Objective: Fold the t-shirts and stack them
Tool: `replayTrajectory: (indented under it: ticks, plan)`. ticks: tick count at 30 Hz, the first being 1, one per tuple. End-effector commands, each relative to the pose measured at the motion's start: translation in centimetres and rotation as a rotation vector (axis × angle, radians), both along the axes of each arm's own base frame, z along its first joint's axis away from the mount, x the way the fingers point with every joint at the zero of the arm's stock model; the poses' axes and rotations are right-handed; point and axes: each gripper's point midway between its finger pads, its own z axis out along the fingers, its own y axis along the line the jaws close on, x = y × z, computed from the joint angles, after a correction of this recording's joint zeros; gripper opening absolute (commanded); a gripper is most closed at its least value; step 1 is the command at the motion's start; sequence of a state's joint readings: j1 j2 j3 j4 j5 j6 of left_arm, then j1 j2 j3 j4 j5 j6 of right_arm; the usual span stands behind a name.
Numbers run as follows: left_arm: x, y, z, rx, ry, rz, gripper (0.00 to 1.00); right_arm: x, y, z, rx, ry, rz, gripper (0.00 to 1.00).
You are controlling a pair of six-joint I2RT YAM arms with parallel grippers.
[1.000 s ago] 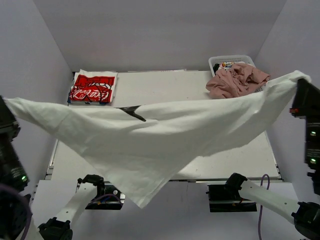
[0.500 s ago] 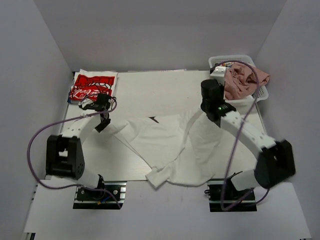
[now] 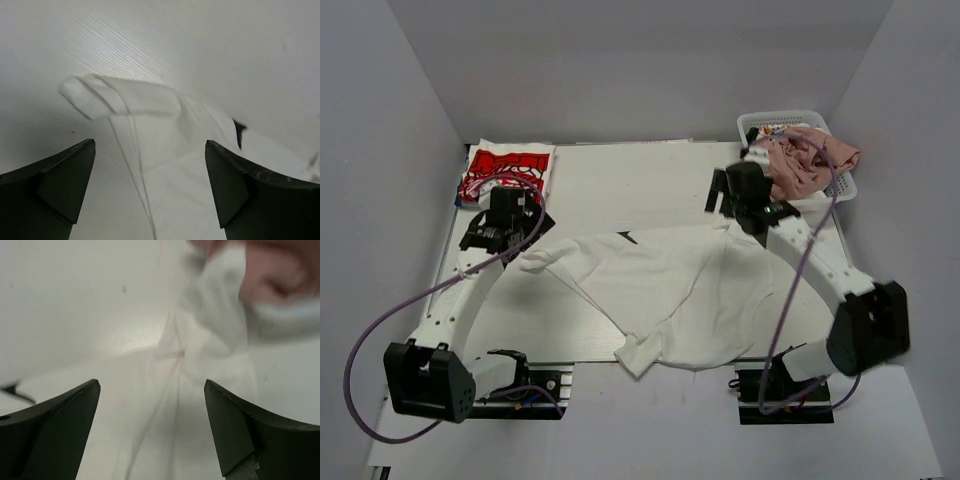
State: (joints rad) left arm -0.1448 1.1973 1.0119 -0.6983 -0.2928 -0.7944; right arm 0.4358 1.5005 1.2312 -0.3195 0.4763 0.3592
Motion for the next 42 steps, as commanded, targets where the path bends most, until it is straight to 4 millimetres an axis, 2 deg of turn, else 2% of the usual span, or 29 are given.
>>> replayTrajectory:
  ticks: [1,2,3,4,5,6,8,9,10,11,12,14,15,17,18,19,22,23,27,29,30,33,35,36,37,38,39,40,42]
  plan:
    - [-0.9,-6.7,-0.6,-0.146,-0.033,-0.369,1.0,-7.9,1.0,-5.1,0.207,0.178,0.035,0.9]
    - [-1.5,-8.1,-1.2,-0.158,-0.027,-0.428,1.0,-9.0,1.5,-4.9,0.295,0.168,0.028,0.9]
    - [-1.9,-9.2,-1.2,-0.17,-0.024,-0.476,1.0,-12.7,1.1,-9.0,0.312,0.269,0.043,0.9]
    - [-2.0,-10.2,-1.2,-0.178,-0.033,-0.509,1.0,-13.5,1.4,-9.6,0.347,0.277,0.055,0.9]
    - [-3.0,-11.7,-1.6,-0.173,-0.02,-0.57,1.0,-14.8,2.7,-9.9,0.413,0.305,0.121,0.9]
    - [-3.2,-13.0,-2.2,-0.175,-0.007,-0.618,1.0,-17.4,2.0,-12.3,0.43,0.352,0.112,0.9]
    - [-3.5,-15.6,-2.3,-0.177,-0.013,-0.694,1.0,-18.6,2.0,-12.8,0.461,0.353,0.118,0.9]
    - [-4.7,-18.1,-2.5,-0.167,-0.005,-0.789,1.0,-20.5,2.1,-14.7,0.492,0.4,0.14,0.9]
    - [-4.9,-19.7,-2.3,-0.169,-0.007,-0.833,1.0,-21.0,2.0,-15.2,0.507,0.412,0.134,0.9]
    - [-5.2,-21.1,-3.9,-0.149,0.048,-0.864,1.0,-21.3,2.3,-15.3,0.523,0.411,0.142,0.9]
    - [-6.0,-23.7,-3.4,-0.118,0.033,-0.945,1.0,-22.1,1.8,-16.6,0.531,0.443,0.106,0.9]
    - [-7.1,-25.0,-4.8,-0.046,0.097,-0.987,1.0,-22.9,1.1,-18.0,0.513,0.492,0.055,0.9]
    - [-7.9,-26.6,-5.7,0.006,0.111,-1.044,0.98,-23.3,0.3,-19.1,0.481,0.522,0.004,0.9]
    - [-9.2,-28.2,-6.5,0.027,0.13,-1.11,0.95,-23.4,-0.7,-19.7,0.45,0.533,-0.049,0.9]
    - [-10.8,-29.9,-6.5,0.032,0.132,-1.181,0.94,-23.3,-0.9,-19.8,0.44,0.531,-0.063,0.9]
    - [-11.5,-30.6,-7.9,0.053,0.166,-1.213,0.94,-23.2,-1.1,-19.9,0.439,0.531,-0.079,0.9]
    - [-12.6,-31.5,-9.5,0.16,0.21,-1.229,0.9,-23.0,-1.4,-19.9,0.438,0.52,-0.098,0.9]
    - [-12.3,-31.3,-11.0,0.214,0.245,-1.204,0.89,-23.0,-1.6,-20.0,0.437,0.521,-0.103,0.9]
    - [-12.2,-32.0,-12.7,0.312,0.275,-1.186,0.84,-23.2,-1.7,-20.1,0.448,0.511,-0.104,0.9]
    - [-11.8,-32.5,-12.9,0.328,0.262,-1.156,0.83,-23.3,-1.7,-20.1,0.459,0.508,-0.096,0.9]
    - [-11.9,-32.4,-13.9,0.341,0.284,-1.156,0.82,-23.5,-1.6,-20.2,0.462,0.509,-0.087,0.9]
    - [-11.2,-32.2,-14.5,0.374,0.289,-1.109,0.74,-23.6,-1.4,-20.2,0.475,0.515,-0.075,0.9]
    - [-11.0,-31.9,-15.2,0.389,0.305,-1.081,0.58,-23.5,-1.4,-20.2,0.478,0.511,-0.073,0.9]
    - [-11.0,-32.1,-14.9,0.383,0.305,-1.074,0.5,-23.6,-1.4,-20.2,0.476,0.514,-0.069,0.9]
    - [-10.6,-30.8,-15.3,0.421,0.333,-1.039,0.41,-23.5,-1.5,-20.3,0.476,0.511,-0.073,0.9]
    - [-10.0,-30.7,-14.9,0.421,0.326,-1.009,0.18,-23.6,-1.5,-20.3,0.474,0.513,-0.073,0.9]
    - [-9.8,-30.7,-14.2,0.419,0.312,-0.988,0.11,-23.7,-1.5,-20.3,0.475,0.514,-0.071,0.9]
    - [-9.5,-29.7,-13.7,0.462,0.31,-0.966,0.07,-23.7,-1.6,-20.3,0.472,0.515,-0.075,0.9]
    - [-8.4,-28.9,-12.3,0.485,0.273,-0.91,0.04,-23.6,-1.9,-20.2,0.472,0.506,-0.086,0.9]
